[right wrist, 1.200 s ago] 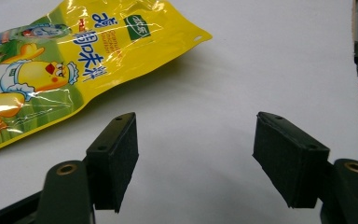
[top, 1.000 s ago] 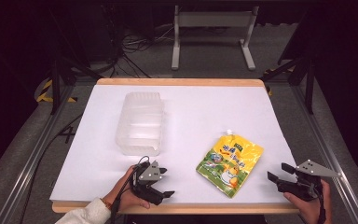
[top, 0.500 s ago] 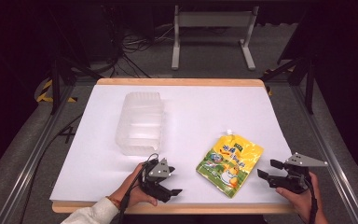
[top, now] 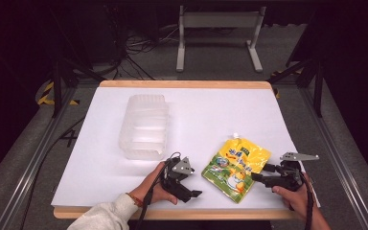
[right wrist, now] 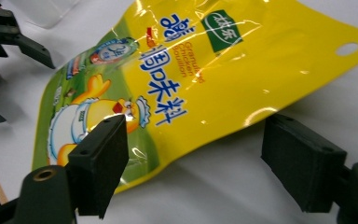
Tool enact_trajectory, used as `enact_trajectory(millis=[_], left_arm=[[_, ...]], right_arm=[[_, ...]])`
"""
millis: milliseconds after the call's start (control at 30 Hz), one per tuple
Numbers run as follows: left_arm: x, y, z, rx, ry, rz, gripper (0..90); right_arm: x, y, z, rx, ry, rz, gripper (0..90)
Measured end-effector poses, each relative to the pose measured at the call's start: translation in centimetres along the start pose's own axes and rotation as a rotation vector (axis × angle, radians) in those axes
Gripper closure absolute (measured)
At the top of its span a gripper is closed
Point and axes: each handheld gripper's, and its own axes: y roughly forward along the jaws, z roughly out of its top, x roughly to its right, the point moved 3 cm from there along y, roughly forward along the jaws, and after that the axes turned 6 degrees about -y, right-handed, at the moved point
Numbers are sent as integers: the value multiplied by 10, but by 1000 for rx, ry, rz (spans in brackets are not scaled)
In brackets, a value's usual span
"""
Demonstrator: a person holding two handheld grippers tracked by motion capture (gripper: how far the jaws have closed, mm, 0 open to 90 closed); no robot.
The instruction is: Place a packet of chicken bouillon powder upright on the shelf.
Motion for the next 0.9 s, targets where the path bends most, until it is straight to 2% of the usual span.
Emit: enact_trajectory(millis=[100,133,267,300,367,433,467,533,600,667,800,833,867,900], left_arm=[[-2,5,5,6,-3,-8,188],[-3,5,7,6,-16,-16,188],[-6,9,11,13,-23,-36,181],[-6,9,11,14,-32,-41,181],[-6,11,14,17,-34,-53,177],[-6,12,14,12,-38,-53,170],[-6,12,14,12,-38,-53,168],[-7,13,16,15,-35,-60,164],[-7,13,18,20,-41,-66,164],[-8,12,20,32,-49,-70,163],[-8,8,26,68,-45,-85,163],[-8,6,28,79,-43,-81,163],[-7,2,33,117,-39,-87,163],[-7,2,33,117,-39,-87,164]], right_arm=[[-7,6,3,-7,-17,40,263],[-10,9,3,-10,-24,53,269],[-22,19,6,-19,-47,77,363],[-22,19,6,-19,-47,77,363],[-25,21,8,-8,-57,77,495],[-27,21,9,7,-69,51,689],[-27,21,9,7,-69,51,689],[-29,17,10,33,-89,41,785],[-34,11,14,76,-120,43,841],[-37,9,16,93,-131,42,853],[-52,-5,27,189,-187,53,900],[-61,-10,31,217,-226,55,900],[-64,-11,33,223,-243,53,900],[-64,-11,33,223,-243,53,900]])
